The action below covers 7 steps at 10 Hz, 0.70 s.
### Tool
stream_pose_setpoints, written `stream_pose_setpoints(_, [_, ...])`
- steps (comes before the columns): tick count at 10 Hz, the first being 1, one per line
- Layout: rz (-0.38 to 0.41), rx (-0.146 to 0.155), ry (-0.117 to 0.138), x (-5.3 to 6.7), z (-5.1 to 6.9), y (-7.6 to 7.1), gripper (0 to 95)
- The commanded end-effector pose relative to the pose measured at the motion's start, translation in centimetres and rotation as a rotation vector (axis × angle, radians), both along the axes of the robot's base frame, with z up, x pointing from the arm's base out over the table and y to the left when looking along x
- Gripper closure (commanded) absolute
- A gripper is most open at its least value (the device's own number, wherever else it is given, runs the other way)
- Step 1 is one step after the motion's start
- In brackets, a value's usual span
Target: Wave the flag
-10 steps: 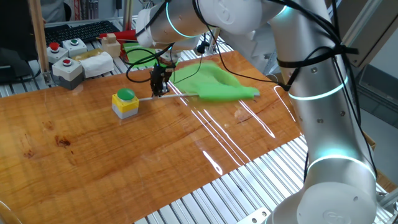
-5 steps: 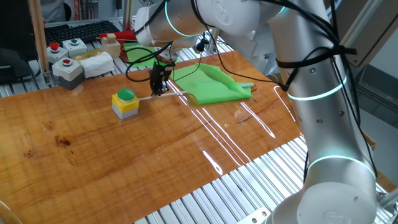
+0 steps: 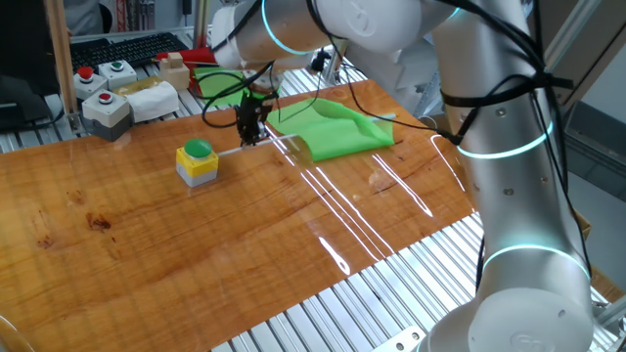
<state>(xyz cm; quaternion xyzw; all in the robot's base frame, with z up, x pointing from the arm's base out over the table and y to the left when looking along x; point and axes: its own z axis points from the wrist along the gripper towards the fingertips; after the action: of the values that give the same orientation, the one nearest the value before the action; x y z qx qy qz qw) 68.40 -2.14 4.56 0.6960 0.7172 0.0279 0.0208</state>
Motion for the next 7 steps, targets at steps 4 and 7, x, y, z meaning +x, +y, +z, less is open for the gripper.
stream_pose_setpoints(4, [0.128,-0.01,0.034,-2.0,4.6,-0.7,95.0])
stream_pose_setpoints(7, [0.146,-0.027,0.038,-3.0,6.6,-0.9,95.0])
